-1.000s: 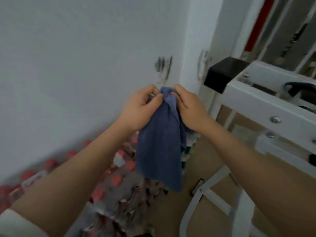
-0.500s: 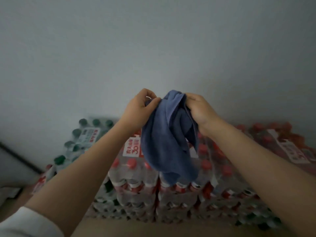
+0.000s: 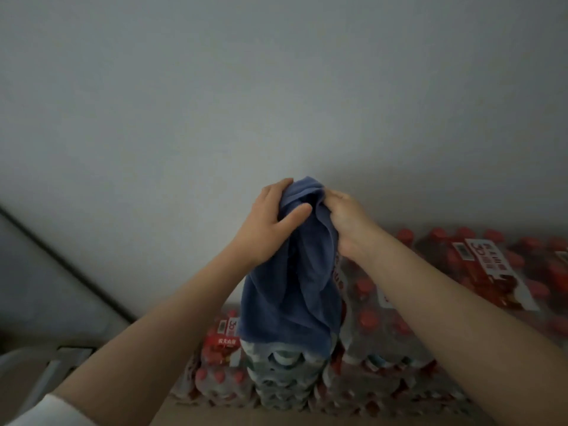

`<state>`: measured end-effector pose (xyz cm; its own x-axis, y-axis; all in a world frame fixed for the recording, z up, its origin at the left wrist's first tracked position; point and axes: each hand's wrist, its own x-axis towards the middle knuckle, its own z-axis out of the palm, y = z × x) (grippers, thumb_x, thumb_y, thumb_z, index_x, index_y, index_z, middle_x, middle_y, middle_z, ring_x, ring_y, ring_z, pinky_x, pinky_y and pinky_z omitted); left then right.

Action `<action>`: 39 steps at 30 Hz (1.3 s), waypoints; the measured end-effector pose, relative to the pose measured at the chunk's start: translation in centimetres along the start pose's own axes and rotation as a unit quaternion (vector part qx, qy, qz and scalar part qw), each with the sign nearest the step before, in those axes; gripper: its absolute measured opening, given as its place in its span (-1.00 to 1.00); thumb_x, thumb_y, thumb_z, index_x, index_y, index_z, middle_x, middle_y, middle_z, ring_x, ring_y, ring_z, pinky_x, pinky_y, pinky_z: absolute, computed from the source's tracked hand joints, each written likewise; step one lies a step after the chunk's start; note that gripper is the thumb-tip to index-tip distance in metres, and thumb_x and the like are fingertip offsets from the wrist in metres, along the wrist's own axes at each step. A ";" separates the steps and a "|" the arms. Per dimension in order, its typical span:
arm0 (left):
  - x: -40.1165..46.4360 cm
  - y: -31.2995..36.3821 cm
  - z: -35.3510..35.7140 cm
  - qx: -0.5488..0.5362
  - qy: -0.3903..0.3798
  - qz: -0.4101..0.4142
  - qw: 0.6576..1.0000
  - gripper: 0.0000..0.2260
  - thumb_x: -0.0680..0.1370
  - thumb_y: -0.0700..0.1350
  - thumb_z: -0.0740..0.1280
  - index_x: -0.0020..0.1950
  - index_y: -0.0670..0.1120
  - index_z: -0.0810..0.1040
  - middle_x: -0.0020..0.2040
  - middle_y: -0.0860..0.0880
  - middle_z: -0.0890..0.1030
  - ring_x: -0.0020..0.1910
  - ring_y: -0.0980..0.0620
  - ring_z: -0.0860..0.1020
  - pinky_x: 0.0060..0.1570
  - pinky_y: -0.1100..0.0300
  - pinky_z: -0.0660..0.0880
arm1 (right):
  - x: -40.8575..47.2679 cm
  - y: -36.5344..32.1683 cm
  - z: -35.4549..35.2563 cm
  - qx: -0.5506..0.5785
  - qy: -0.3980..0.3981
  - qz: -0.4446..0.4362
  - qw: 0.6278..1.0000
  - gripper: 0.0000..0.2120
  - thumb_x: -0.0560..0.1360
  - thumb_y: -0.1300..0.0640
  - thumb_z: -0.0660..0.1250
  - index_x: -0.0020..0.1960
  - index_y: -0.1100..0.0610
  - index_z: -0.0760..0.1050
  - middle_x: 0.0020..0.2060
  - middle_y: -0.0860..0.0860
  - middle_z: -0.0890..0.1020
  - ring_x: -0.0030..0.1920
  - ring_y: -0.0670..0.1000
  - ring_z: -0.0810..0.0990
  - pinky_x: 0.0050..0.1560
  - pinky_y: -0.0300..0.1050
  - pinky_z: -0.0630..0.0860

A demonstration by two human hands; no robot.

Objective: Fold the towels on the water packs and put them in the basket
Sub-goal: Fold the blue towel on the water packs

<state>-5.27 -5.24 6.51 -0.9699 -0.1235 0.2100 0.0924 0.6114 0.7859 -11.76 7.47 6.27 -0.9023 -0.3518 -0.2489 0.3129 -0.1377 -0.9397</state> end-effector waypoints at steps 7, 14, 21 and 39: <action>1.4 -3.7 -4.5 -0.025 -0.032 0.037 0.998 -0.62 0.48 -0.24 0.30 0.28 -0.04 0.39 0.11 0.06 0.54 0.11 0.06 0.52 0.06 0.39 0.42 | 1.2 0.8 3.3 0.002 0.023 -0.027 0.999 -0.75 0.61 0.12 0.13 -0.04 0.17 0.55 -0.20 0.08 0.66 -0.21 0.02 0.63 -0.18 -0.14 0.56; 2.4 -3.2 -5.9 -0.155 -0.087 -0.037 0.983 -0.76 0.28 -0.18 0.20 -0.15 0.01 0.56 -0.25 -0.02 0.60 -0.23 0.05 0.52 -0.18 0.15 0.45 | 0.6 -2.3 2.9 0.022 -0.019 0.004 1.000 -0.72 0.50 0.01 0.28 -0.16 0.24 0.54 -0.30 0.13 0.64 -0.27 0.08 0.62 -0.18 -0.12 0.55; 1.7 -2.2 -6.1 -0.291 -0.189 -0.117 0.931 -0.74 0.51 -0.18 0.22 -0.30 -0.29 0.56 -0.34 -0.13 0.57 -0.32 0.07 0.52 -0.19 0.24 0.44 | -0.6 -3.1 0.4 -0.040 -0.180 -0.056 0.981 -0.70 0.25 0.16 0.53 -0.06 0.13 0.54 -0.20 0.01 0.67 -0.21 -0.06 0.65 -0.21 -0.24 0.58; 1.6 -6.5 -3.1 0.135 -0.017 -0.201 0.970 -0.86 0.52 -0.16 0.21 -0.07 -0.24 0.47 -0.09 -0.24 0.57 -0.09 -0.18 0.52 -0.13 0.08 0.41 | 0.1 -3.4 -2.7 -0.005 0.280 -0.202 0.938 -0.82 0.56 0.23 0.11 -0.18 0.08 0.39 -0.25 0.04 0.51 -0.20 0.05 0.51 -0.08 0.04 0.47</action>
<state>-6.72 -11.83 3.51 -0.9227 -0.3710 -0.1046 -0.3524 0.7018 0.6191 -13.66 10.39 8.79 -0.9617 0.2701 0.0472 -0.0889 -0.1445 -0.9855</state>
